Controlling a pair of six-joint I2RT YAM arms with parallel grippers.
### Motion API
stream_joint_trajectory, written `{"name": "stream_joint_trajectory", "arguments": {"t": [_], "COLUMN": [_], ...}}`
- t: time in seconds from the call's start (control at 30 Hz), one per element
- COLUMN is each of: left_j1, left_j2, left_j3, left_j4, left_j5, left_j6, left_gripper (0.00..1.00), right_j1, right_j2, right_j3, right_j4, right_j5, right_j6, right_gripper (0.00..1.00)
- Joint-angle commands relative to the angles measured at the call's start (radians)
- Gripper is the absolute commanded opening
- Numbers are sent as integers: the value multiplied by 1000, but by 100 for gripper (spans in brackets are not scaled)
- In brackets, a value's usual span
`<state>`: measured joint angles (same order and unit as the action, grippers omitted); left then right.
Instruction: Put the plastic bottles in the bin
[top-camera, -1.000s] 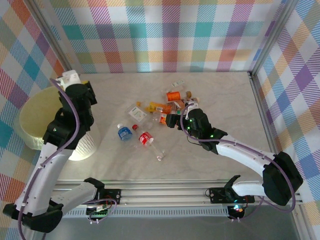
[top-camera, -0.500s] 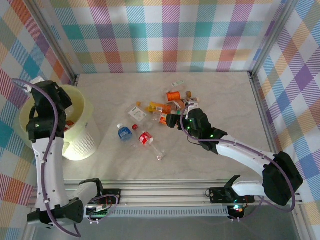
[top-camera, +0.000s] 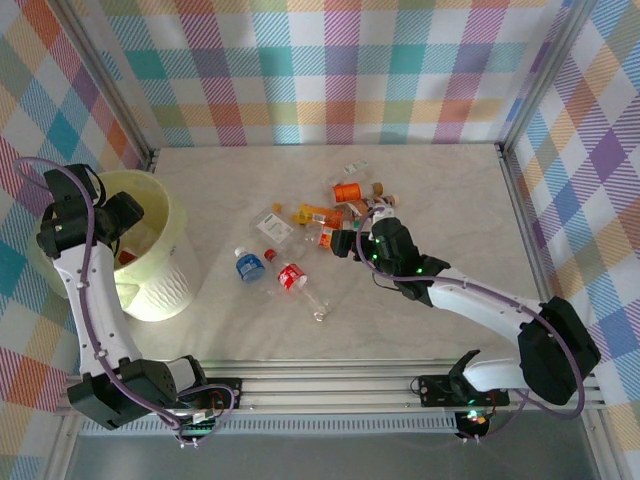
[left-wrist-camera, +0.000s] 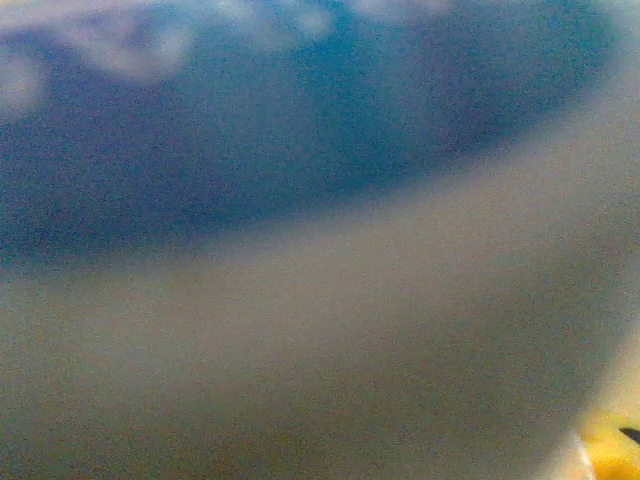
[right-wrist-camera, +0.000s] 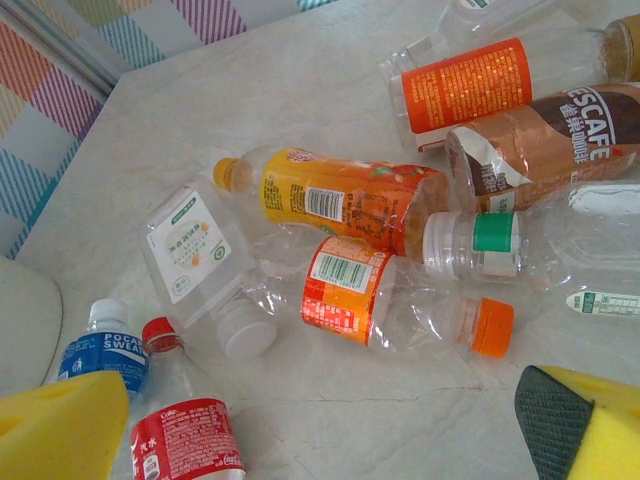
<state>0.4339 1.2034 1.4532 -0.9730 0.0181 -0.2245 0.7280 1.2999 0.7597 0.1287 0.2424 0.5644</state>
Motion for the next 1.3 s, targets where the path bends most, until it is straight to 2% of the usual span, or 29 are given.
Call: {"name": "stream_joint_trajectory", "arguments": {"t": [0.0, 0.07, 0.13, 0.2, 0.5, 0.73, 0.83, 0.87, 1.17, 1.27], "left_j1": [11, 10, 11, 11, 0, -138, -223, -266, -796, -944], "left_j2": [8, 11, 12, 12, -23, -135, -188, -198, -105, -60], "left_j3": [45, 45, 50, 57, 100, 158, 133, 125, 77, 31], "left_j4": [-44, -46, -46, -47, -41, 8, 83, 104, 152, 206], "left_j5": [41, 48, 43, 46, 36, 30, 79, 60, -369, -474], "left_j6": [-9, -8, -8, -2, -18, -58, -94, -109, -147, -182], "left_gripper": [61, 64, 73, 77, 87, 94, 96, 96, 100, 100], "right_j1": [5, 6, 6, 5, 6, 5, 7, 6, 5, 7], "right_j2": [9, 9, 8, 10, 24, 27, 30, 31, 46, 42], "right_j3": [36, 37, 37, 37, 36, 39, 35, 32, 34, 29], "right_j4": [-6, -8, -8, -9, -6, 0, 8, 12, 24, 21], "right_j5": [-8, -8, -7, -9, -13, -6, -4, -6, -25, -19], "right_j6": [-1, 1, 5, 8, 16, -1, 4, 8, 21, 22], "right_gripper": [100, 100, 100, 100, 100, 100, 100, 100, 100, 100]}}
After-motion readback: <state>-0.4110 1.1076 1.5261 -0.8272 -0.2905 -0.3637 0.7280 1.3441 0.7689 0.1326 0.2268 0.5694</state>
